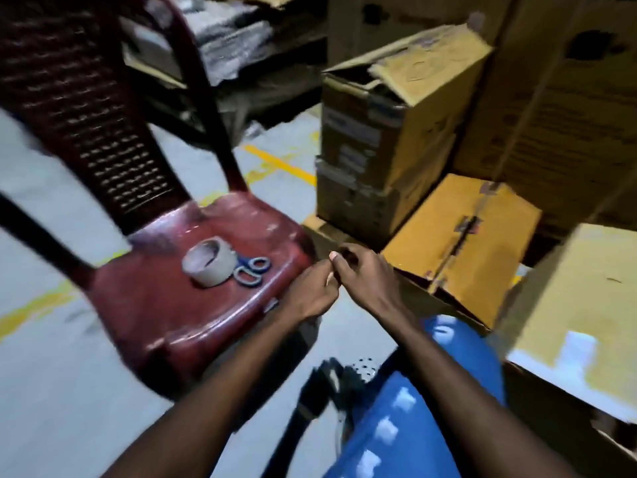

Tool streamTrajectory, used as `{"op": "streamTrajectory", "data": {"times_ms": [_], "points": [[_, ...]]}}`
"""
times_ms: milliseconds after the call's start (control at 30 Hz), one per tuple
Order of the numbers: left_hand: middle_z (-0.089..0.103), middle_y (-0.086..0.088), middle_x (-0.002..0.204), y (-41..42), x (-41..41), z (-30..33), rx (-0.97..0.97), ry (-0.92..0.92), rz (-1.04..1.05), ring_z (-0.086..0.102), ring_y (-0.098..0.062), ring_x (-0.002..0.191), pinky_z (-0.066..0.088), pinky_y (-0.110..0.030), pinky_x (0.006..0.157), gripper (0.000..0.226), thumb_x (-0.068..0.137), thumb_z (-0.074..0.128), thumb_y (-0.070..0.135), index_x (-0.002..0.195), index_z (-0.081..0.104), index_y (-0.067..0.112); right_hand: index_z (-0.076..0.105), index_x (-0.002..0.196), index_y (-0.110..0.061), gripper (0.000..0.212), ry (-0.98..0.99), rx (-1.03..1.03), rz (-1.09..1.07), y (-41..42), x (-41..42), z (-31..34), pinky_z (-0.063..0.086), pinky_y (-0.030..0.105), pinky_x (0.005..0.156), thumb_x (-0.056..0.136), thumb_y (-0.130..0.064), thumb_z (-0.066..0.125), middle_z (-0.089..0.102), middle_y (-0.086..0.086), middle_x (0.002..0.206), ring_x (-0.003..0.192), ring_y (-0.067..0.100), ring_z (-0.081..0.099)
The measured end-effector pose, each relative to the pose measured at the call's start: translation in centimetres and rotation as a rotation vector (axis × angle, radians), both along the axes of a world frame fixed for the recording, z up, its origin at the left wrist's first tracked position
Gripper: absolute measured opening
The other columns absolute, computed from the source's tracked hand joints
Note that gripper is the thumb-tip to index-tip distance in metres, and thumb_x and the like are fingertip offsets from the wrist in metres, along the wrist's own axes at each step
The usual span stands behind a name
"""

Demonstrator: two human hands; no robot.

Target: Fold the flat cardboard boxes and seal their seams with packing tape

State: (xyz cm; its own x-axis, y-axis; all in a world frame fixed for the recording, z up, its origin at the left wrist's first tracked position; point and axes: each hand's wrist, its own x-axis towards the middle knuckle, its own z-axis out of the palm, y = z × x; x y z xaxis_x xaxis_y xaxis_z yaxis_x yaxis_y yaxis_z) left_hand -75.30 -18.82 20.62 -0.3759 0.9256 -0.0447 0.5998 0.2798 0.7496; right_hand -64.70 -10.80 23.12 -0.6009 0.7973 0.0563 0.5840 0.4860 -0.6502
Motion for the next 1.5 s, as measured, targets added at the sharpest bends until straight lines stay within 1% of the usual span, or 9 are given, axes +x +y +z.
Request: {"op": "streamTrajectory", "data": {"times_ms": [200,300,467,567,667,933,1200,1333,1500], "points": [[0.076,0.003,0.104,-7.8,-8.0,-2.0,0.327,0.037,0.421,0.067,-0.002,0.092,0.056,-0.029,0.084,0.027,0.091,0.051,0.016,0.104,0.075,0.019,0.062,0.131,-0.021,0.039,-0.043,0.051,0.199,-4.5,-8.5,-2.1,0.049,0.041,0.081,0.094,-0.036,0.058,0.072,0.017,0.113,0.108,0.039,0.063],[0.073,-0.001,0.107,-9.7,-11.9,-2.0,0.477,0.247,0.566,0.066,-0.009,0.099,0.054,-0.033,0.090,0.022,0.087,0.058,0.015,0.102,0.074,0.013,0.059,0.131,-0.015,0.042,-0.067,0.072,0.351,-5.4,-11.1,-3.7,0.052,0.046,0.088,0.095,-0.035,0.058,0.069,0.015,0.120,0.113,0.036,0.062],[0.043,-0.006,0.145,-9.3,-18.2,-2.5,0.011,0.377,0.474,0.039,-0.025,0.133,0.038,-0.044,0.111,0.085,0.073,0.068,0.054,0.146,0.044,0.020,0.036,0.152,-0.016,0.057,-0.355,0.261,0.541,-6.6,-13.1,-4.7,0.026,0.056,0.117,0.104,-0.047,0.039,0.035,0.006,0.160,0.149,0.022,0.029],[0.029,-0.006,0.158,-7.8,-20.1,-2.3,-0.262,0.366,0.322,0.029,-0.027,0.144,0.030,-0.050,0.117,0.105,0.065,0.056,0.071,0.155,0.027,0.025,0.052,0.138,-0.017,0.047,-0.378,0.365,0.459,-7.3,-13.1,-4.5,0.043,0.048,0.104,0.104,-0.047,0.040,0.056,0.006,0.140,0.128,0.023,0.055],[0.044,-0.004,0.143,-6.7,-20.6,-2.2,-0.383,0.438,0.229,0.044,-0.028,0.131,0.042,-0.043,0.100,0.081,0.076,0.064,0.060,0.146,0.039,0.027,0.062,0.120,-0.017,0.038,-0.341,0.454,0.382,-7.6,-13.1,-4.1,0.050,0.039,0.088,0.101,-0.047,0.049,0.070,0.004,0.109,0.096,0.024,0.069],[0.052,0.002,0.125,-8.0,-20.2,-1.3,-0.308,0.570,0.156,0.055,-0.027,0.113,0.051,-0.044,0.085,0.043,0.080,0.068,0.060,0.118,0.065,0.039,0.053,0.083,-0.019,0.019,-0.501,0.532,0.373,-7.9,-12.4,-1.9,0.033,0.031,0.065,0.092,-0.026,0.069,0.049,0.001,0.073,0.066,0.023,0.047],[0.062,0.008,0.116,-7.8,-17.2,-0.1,0.012,0.164,0.374,0.055,-0.006,0.081,0.045,-0.026,0.074,0.010,0.080,0.081,0.035,0.085,0.074,0.031,0.061,0.085,-0.012,0.017,-0.420,-0.088,0.292,-6.3,-9.2,-2.1,0.047,0.033,0.065,0.076,-0.015,0.074,0.067,0.009,0.087,0.083,0.030,0.067],[0.066,-0.006,0.113,-6.3,-14.2,0.9,0.126,-0.114,0.359,0.061,-0.017,0.098,0.046,-0.024,0.082,0.007,0.078,0.083,0.015,0.082,0.079,0.019,0.069,0.066,-0.010,0.008,-0.008,-0.662,0.028,-4.1,-7.6,-2.0,0.060,0.050,0.072,0.061,-0.007,0.074,0.071,0.012,0.072,0.068,0.028,0.068],[0.074,-0.004,0.096,-4.0,-9.1,3.1,0.267,-0.366,0.376,0.066,-0.003,0.081,0.048,-0.017,0.076,0.011,0.080,0.079,0.004,0.091,0.079,0.001,0.071,0.078,-0.012,0.021,0.479,-0.782,-0.173,-1.9,-4.7,1.0,0.055,0.035,0.065,0.070,-0.002,0.088,0.071,0.007,0.073,0.067,0.021,0.063]]}}
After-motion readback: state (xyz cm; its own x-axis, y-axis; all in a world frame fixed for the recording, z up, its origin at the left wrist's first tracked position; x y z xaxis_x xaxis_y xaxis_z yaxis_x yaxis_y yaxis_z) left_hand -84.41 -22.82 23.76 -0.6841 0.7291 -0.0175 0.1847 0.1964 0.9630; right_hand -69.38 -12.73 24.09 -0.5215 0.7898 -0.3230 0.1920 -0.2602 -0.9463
